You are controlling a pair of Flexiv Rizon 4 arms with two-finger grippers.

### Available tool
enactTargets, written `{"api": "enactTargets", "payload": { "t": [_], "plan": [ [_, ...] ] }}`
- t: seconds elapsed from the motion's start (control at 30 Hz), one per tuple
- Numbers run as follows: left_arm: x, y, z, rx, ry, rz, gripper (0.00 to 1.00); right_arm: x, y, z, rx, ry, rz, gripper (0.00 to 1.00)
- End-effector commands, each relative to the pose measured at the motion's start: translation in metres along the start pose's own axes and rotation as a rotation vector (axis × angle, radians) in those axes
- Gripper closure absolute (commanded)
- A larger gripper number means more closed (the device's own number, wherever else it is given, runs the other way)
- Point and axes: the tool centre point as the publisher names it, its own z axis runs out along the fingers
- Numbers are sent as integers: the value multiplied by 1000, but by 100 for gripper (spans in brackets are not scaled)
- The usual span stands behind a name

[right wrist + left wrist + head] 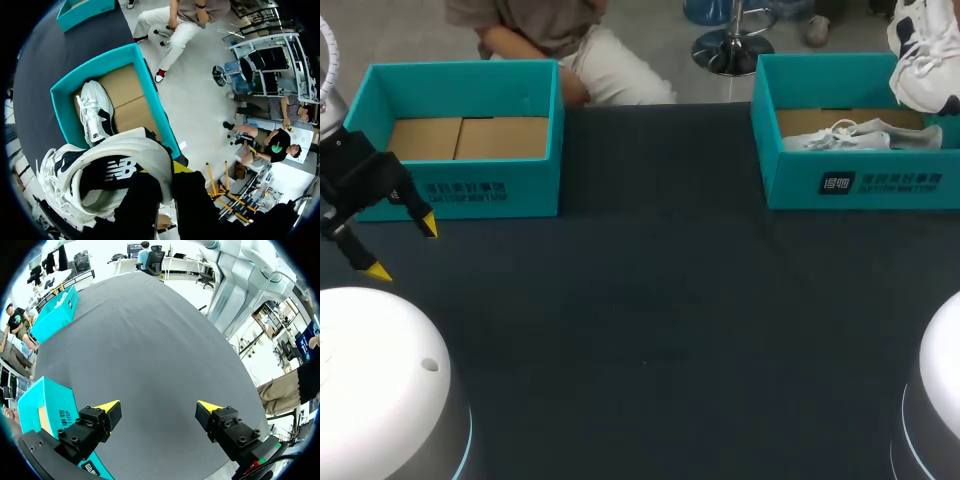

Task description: Take the shoe out of the shoebox, open the shoe tongue, remove and reinsert the insole, then place the shoe into the shoebox

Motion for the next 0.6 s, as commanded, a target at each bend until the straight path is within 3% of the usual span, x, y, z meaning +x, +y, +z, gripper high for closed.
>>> {"api": "enactTargets", "payload": {
  "t": [0.03, 0.17, 0.37, 0.6],
  "plan": [
    [1, 0, 0, -2, 0, 0, 0, -8, 3, -3, 66, 27, 207, 100],
    [1, 0, 0, -2, 0, 0, 0, -8, -3, -6, 104, 45, 387, 100],
    [1, 0, 0, -2, 0, 0, 0, -5, -9, -3, 267, 123, 578, 100],
    [1, 0, 0, -2, 0, 0, 0, -2, -27, 9, 295, 183, 749, 100]
  ]
}}
